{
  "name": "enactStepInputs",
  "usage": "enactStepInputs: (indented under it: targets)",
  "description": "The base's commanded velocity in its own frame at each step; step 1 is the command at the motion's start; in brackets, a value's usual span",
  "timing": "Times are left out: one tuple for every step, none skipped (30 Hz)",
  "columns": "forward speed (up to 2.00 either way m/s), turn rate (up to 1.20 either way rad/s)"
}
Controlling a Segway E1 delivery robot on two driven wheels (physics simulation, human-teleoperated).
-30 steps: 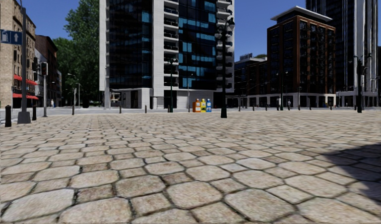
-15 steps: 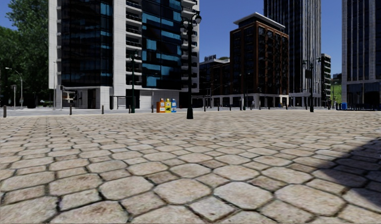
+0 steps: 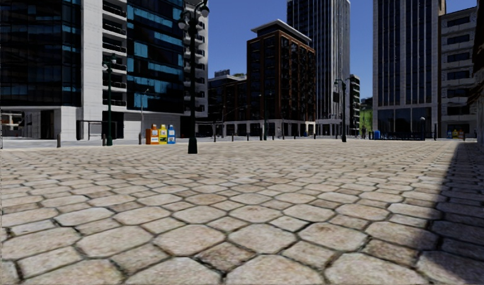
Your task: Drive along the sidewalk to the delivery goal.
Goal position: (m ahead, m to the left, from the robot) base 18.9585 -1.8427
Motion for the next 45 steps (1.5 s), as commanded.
enactStepInputs:
  targets:
    - [2.00, -0.48]
    - [2.00, -0.48]
    - [2.00, -0.48]
    - [2.00, -0.48]
    - [2.00, -0.48]
    - [2.00, -0.42]
    - [2.00, 0.00]
    - [2.00, 0.00]
    - [2.00, 0.00]
    - [2.00, 0.00]
    - [2.00, 0.00]
    - [2.00, 0.00]
    - [2.00, 0.00]
    - [2.00, 0.00]
    - [2.00, 0.00]
    - [2.00, 0.00]
    - [2.00, 0.00]
    - [2.00, 0.00]
    - [2.00, 0.00]
    - [2.00, 0.00]
    - [2.00, 0.00]
    - [2.00, 0.00]
    - [2.00, 0.00]
    - [2.00, 0.00]
    - [2.00, 0.00]
    - [2.00, 0.00]
    - [2.00, 0.00]
    - [2.00, 0.00]
    - [2.00, 0.00]
    - [2.00, 0.00]
    - [2.00, 0.00]
    - [2.00, 0.00]
    - [2.00, 0.00]
    - [2.00, 0.00]
    - [2.00, 0.00]
    - [2.00, 0.00]
    - [2.00, 0.00]
    - [2.00, 0.00]
    - [2.00, 0.00]
    - [2.00, 0.00]
    - [2.00, 0.00]
    - [2.00, 0.00]
    - [2.00, 0.00]
    - [2.00, 0.00]
    - [2.00, 0.00]
